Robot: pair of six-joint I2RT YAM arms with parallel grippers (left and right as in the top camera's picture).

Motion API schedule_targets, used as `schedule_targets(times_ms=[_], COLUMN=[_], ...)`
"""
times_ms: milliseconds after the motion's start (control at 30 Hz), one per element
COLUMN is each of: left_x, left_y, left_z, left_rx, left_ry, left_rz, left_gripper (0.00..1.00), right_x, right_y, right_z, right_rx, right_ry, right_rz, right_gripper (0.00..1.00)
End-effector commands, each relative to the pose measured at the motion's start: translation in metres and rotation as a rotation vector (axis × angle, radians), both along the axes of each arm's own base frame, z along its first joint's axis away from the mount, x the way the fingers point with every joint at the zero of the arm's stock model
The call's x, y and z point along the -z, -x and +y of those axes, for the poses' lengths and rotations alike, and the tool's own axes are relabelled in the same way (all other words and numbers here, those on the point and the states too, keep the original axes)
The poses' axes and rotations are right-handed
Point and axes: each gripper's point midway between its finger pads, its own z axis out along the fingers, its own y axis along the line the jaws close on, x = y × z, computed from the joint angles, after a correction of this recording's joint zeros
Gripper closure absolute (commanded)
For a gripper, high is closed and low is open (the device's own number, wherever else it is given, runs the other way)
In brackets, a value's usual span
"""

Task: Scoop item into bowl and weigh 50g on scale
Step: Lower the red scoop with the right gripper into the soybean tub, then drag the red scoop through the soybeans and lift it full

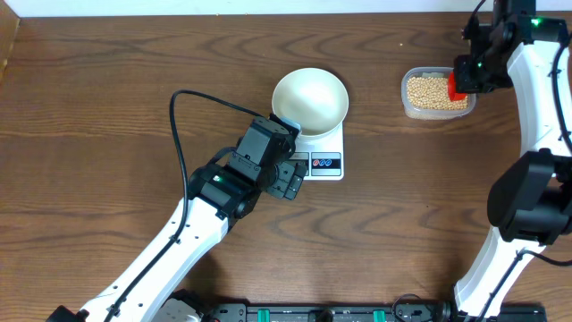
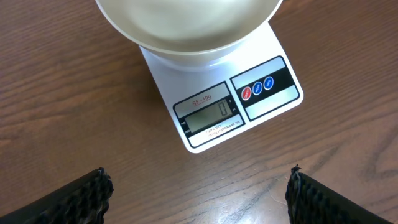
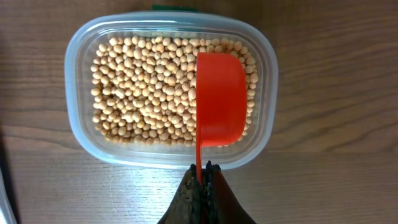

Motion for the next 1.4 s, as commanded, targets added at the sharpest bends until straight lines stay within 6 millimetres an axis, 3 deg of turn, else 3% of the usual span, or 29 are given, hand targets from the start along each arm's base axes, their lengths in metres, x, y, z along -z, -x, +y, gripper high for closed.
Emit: schedule_targets(times_ms=[0,267,500,733,1367], left_x=[-0.002,-0.002,-0.002,-0.002,-0.002], left_y=[0.001,0.001,0.001,0.001,0.001], left_z=[0.000,0.000,0.000,0.000,0.000], left_rx=[0.013,0.013,0.013,0.013,0.013], left_ry=[0.003,0.003,0.003,0.003,0.003], left_rz=[-0.006,-0.006,-0.006,-0.006,-0.006], left_gripper=[0.08,0.08,0.08,0.08,0.08], right_x=[0.012,0.052,0.071,0.058,0.027], right_y=[-0.002,0.012,0.017,0.014,0.008], right_z=[0.000,0.014,0.029,0.042,-0.001], right_rx=[0.028,0.050,0.060,0.016,0.082], right_ry=[-0.010,-0.159,-0.341,-0.509,-0.789], right_rz=[0.026,0.167,0.228,0.189,0.041], right_gripper=[0.99,0.99,0.99,0.99,0.99])
